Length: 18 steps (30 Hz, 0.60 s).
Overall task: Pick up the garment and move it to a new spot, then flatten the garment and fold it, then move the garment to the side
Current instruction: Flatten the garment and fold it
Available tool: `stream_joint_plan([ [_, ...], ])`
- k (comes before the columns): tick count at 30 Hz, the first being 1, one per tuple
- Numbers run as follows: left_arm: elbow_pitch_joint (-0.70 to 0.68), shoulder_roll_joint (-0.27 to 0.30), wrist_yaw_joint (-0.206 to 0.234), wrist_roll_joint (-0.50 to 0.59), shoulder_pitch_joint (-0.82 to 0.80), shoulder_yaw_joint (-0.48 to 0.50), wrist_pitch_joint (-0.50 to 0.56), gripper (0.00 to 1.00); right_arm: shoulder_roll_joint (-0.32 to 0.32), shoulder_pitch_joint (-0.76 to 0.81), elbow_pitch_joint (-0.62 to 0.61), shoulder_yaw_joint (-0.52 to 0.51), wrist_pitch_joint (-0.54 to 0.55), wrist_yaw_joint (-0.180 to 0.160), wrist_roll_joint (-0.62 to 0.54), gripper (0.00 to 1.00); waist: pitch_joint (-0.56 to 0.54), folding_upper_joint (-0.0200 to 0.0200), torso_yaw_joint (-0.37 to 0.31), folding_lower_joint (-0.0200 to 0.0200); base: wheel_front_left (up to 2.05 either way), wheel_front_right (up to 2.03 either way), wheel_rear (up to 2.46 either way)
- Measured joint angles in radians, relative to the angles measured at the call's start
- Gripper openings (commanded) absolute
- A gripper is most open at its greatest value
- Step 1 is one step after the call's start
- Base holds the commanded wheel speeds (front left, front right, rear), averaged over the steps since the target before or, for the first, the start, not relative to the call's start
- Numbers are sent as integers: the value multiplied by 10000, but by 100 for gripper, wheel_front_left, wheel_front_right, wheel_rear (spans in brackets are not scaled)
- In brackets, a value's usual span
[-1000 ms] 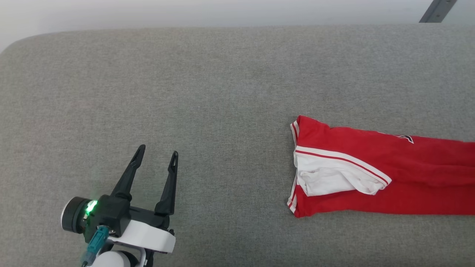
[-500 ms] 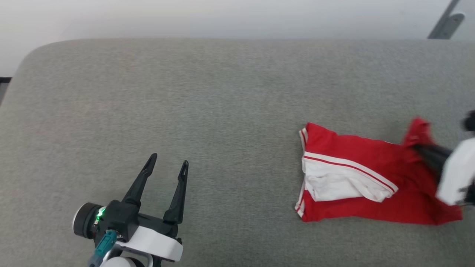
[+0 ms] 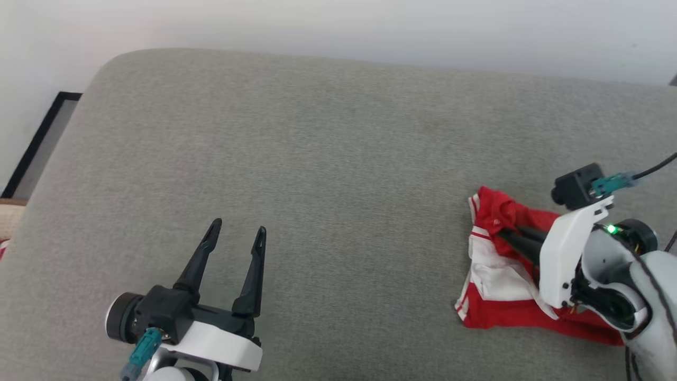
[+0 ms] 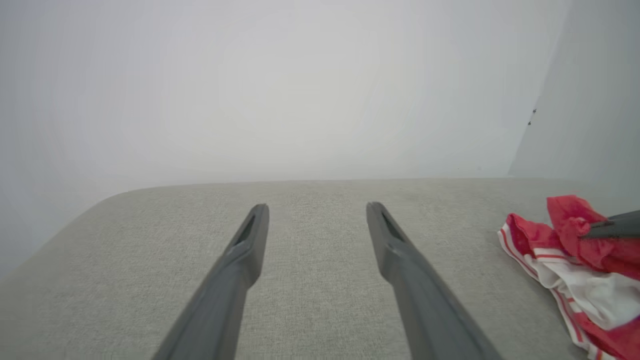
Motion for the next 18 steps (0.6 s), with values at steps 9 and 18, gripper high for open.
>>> stream_joint_plan([
  [9,29,-15,0,-176,214,107,0,100,209,-140,675,570,-531,0,-35,100,-74,0,126,0,0,0,0],
  [18,161,56,0,-253,235,221,2,100,13,-243,686,453,-1572,0,155,100,-145,0,-335,0,0,0,0],
])
